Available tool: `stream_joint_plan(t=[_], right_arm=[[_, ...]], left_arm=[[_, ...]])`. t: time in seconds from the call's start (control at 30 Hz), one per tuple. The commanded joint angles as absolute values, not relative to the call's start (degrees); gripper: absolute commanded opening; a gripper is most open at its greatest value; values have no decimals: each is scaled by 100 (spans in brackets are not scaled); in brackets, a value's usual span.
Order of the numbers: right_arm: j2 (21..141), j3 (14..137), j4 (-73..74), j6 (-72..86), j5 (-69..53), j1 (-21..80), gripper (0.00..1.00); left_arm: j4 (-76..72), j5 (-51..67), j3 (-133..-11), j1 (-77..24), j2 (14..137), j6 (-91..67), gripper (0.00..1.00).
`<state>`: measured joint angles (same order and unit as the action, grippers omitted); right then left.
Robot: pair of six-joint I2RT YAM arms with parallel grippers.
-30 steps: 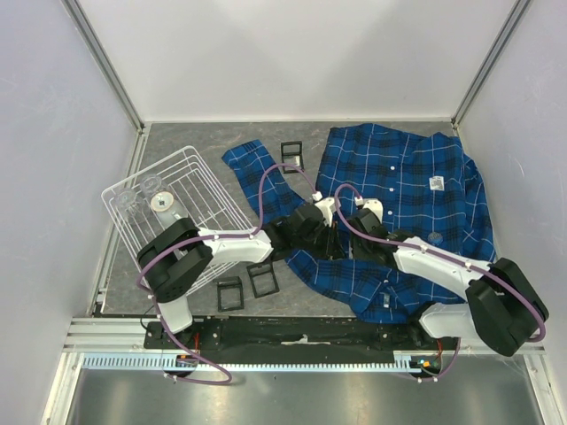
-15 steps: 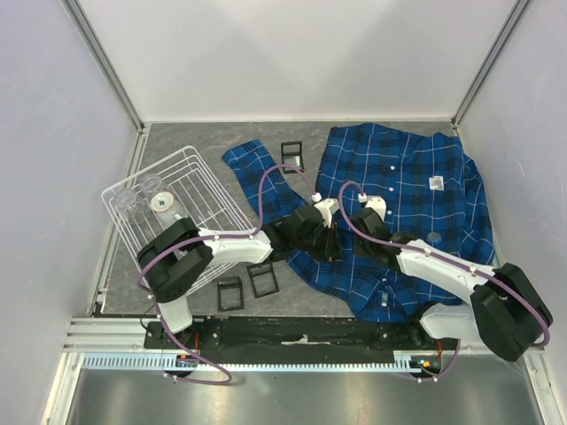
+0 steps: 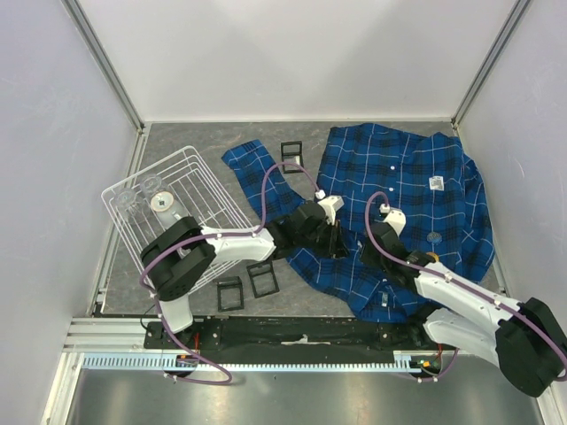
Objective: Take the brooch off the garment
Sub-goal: Remove the brooch from the clothes.
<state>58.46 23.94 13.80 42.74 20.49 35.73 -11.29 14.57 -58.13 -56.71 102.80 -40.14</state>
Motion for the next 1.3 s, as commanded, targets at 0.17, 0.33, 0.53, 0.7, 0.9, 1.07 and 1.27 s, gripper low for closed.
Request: stream_joint_plan(t=[0.17, 0.33, 0.53, 0.7, 0.9, 1.07, 1.27], right_arm=[[5608, 2320, 1424, 4439, 2276, 3393, 22], [5599, 2364, 1389, 4254, 2303, 3358, 18], [5634, 2426, 1327, 4078, 2268, 3270, 10], [5643, 2391, 1213, 4096, 2180, 3252, 8], [5642, 2391, 1151, 4061, 2118, 3234, 12], [5695, 2531, 1204, 3877, 1961, 3016, 24], [5985, 2733, 1073, 3508, 1635, 2777, 28]], left_arm=[[-1380, 1652, -6257, -5660, 10626, -4140, 19], [-1424, 1696, -6319, -5660, 10757, -4157, 19], [-1406, 1688, -6363, -5643, 10863, -4166, 19], [-1397, 1705, -6398, -5608, 10907, -4201, 19], [-1397, 1863, -6618, -5590, 10960, -4236, 19], [-1380, 2013, -6899, -5520, 11109, -4333, 19], [-1336, 2171, -7180, -5441, 11399, -4430, 19]])
